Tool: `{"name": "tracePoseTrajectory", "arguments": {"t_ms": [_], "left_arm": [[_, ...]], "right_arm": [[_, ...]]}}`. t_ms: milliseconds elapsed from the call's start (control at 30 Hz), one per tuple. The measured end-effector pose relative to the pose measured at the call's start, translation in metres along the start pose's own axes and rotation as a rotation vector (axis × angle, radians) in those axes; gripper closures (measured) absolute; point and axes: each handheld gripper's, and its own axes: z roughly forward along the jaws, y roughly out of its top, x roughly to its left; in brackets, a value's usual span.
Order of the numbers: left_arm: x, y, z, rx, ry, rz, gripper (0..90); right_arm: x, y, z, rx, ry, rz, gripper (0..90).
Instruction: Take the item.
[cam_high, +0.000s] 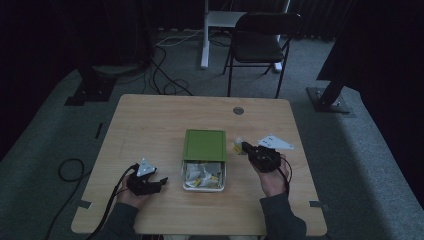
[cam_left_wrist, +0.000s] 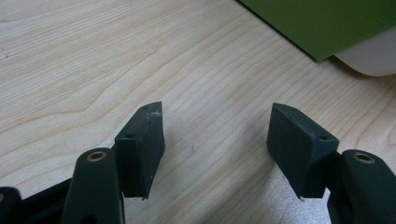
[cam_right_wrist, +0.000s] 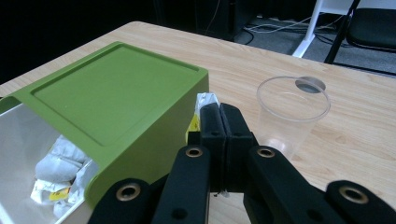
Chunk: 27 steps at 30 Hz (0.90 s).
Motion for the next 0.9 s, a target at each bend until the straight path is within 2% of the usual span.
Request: {"name": "tracePoseTrajectory", "arguments": {"t_ms": [900], "left_arm": [[0.0, 0.0, 0.0, 0.001, -0.002, 0.001, 37.7]], "right_arm": [[-0.023, 0.013, 0.016, -0.017, -0.046, 0.018, 89.6]]}}
